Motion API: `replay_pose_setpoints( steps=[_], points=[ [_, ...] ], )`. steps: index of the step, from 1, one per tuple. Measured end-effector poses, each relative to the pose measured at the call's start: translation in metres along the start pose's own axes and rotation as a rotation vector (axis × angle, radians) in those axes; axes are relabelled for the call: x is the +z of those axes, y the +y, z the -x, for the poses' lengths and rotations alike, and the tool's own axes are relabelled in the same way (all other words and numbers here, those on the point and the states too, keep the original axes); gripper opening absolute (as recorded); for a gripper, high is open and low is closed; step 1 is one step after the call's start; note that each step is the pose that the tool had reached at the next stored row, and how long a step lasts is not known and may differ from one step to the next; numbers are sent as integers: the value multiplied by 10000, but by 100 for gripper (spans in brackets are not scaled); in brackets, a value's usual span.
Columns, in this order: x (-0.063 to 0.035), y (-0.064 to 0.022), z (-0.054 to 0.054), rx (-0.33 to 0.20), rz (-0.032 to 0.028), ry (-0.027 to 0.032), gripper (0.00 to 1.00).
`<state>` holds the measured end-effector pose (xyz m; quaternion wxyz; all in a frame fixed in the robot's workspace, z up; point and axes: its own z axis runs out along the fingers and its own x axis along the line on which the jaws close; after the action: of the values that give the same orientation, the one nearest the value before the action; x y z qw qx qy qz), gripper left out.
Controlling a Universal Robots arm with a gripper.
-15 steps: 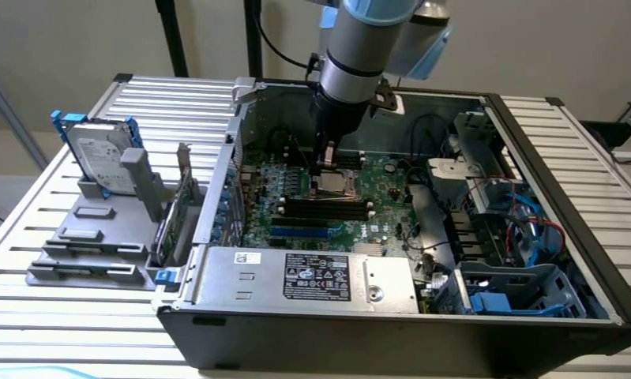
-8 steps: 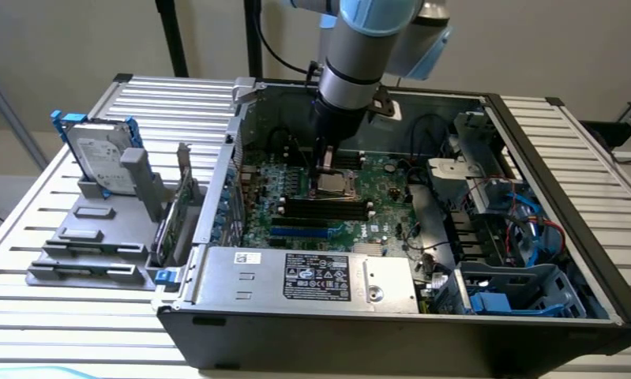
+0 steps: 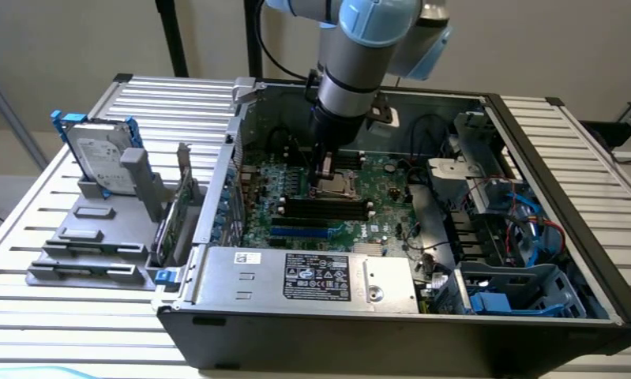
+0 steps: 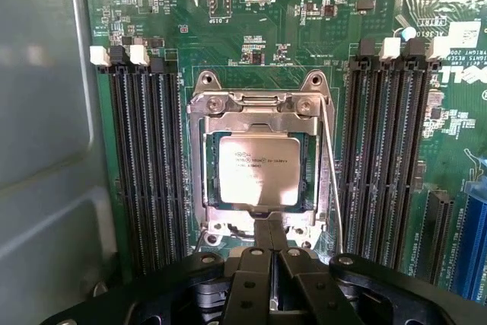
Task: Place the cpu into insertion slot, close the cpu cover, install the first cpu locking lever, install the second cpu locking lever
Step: 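Close the cpu cover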
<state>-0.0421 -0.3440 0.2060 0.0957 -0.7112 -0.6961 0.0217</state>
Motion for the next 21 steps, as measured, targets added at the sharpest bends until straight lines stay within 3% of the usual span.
replay_pose_setpoints(
  steps=[3,10,14,17,21],
  points=[
    [18,3,2,-3,-57,-19,11],
    [41,7,-5,-10,-107,-54,11],
    [-26,-8,-11,-6,-134,-57,11],
    [-61,-50,-7,-6,-135,-59,11],
    [-64,-172,12,-3,-135,-73,11]
  ],
)
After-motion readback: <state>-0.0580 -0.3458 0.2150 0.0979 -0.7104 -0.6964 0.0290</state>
